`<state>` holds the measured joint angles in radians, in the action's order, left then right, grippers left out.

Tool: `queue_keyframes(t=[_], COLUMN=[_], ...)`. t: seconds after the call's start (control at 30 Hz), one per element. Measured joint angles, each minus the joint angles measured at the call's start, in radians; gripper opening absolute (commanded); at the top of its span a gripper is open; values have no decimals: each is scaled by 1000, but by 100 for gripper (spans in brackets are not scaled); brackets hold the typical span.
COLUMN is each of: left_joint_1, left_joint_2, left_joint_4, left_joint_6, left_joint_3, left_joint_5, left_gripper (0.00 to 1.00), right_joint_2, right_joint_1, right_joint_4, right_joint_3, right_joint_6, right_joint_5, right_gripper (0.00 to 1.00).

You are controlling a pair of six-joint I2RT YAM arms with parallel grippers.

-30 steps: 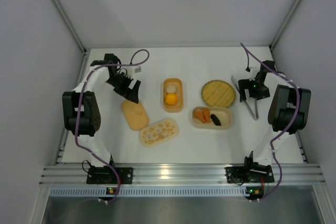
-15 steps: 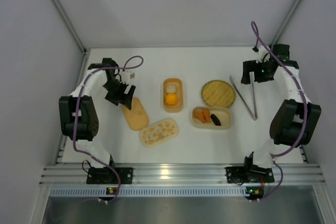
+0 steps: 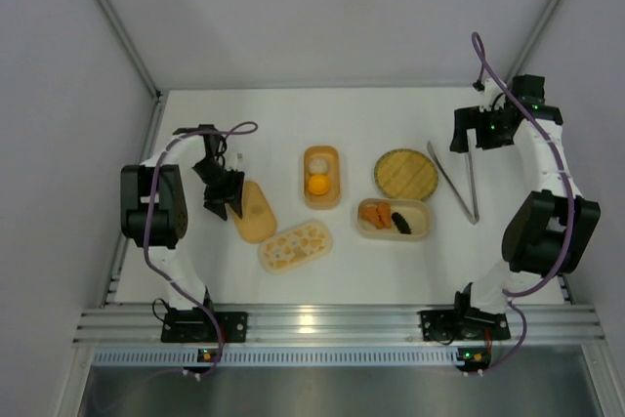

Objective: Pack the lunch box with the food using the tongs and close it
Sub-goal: Pick up the box lid from the center of the board.

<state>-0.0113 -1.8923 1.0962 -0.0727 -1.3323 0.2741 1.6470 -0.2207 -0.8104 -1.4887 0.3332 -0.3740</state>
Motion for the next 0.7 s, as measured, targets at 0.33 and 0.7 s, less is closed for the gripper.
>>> queue_keyframes(t=[0.33, 0.7], left_joint_1=[-31, -33], left_joint_2=[-116, -216], left_joint_4=[-41, -11], left_joint_6=[121, 158], left_joint_3=[-35, -228], left_joint_5=[-38, -73], left_gripper=[31, 5], right_joint_2=[-48, -98], right_joint_1=[0, 0], right_joint_4=[-22, -26], right_joint_3=[0, 2], right_joint_6=[-1, -2], right_joint_5=[14, 35], right_gripper=[99, 99])
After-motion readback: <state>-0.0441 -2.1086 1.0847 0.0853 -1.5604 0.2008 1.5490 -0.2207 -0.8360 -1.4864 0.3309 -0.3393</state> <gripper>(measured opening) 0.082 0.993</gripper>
